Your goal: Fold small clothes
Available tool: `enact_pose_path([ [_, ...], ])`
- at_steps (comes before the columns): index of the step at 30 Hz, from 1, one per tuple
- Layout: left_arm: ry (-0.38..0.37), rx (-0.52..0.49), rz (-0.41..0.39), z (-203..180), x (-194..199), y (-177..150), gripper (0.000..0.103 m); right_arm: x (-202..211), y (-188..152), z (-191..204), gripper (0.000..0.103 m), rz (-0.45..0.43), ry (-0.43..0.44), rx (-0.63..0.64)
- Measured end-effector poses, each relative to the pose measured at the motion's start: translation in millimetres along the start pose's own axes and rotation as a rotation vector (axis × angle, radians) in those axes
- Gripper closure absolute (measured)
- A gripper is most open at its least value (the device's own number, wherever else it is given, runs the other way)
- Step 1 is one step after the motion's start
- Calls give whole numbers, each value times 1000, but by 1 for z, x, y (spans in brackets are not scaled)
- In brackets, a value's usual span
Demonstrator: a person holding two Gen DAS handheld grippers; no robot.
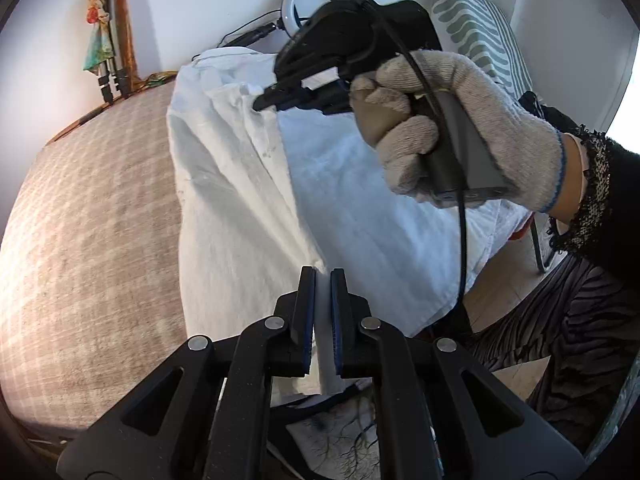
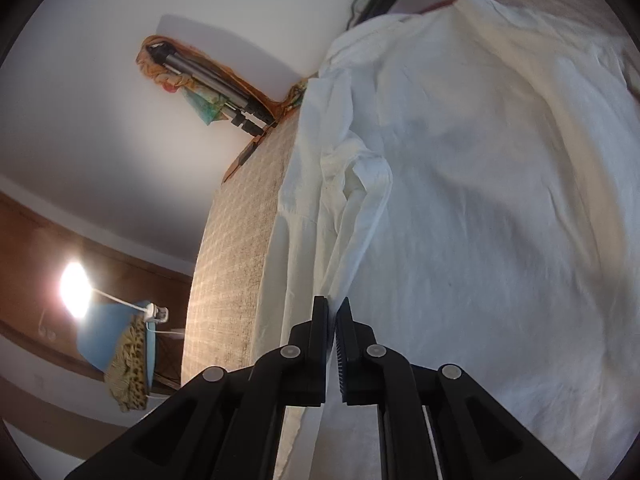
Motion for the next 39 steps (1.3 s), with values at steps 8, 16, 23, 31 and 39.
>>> enact_pose_path([
  [8,-80,29,19,-14,-11,1,96,-10,12,10,102,-14,-135,174],
  [16,-74,19,-94,9,43,-14,71,-2,9,-15,57,39,-134,124],
  [23,-159,415,10,86,14,-57,70,10,6,-32,57,50,-110,102],
  [31,-188,422,60,76,-3,-63,93,-12,10,-18,57,55,-98,103],
  [39,-63,366,86,60,8,-79,101,-33,1,-5,100,28,-236,255],
])
Point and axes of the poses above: each gripper's, at about its wrist camera, not at the fingertips, and x roughly against the way its jaws point, z to its left, y to its top, the point moved 5 cm from there along -x, roughly the way its jaws point, and after that the axes turned 14 degrees about -x, right-handed, at the moved point
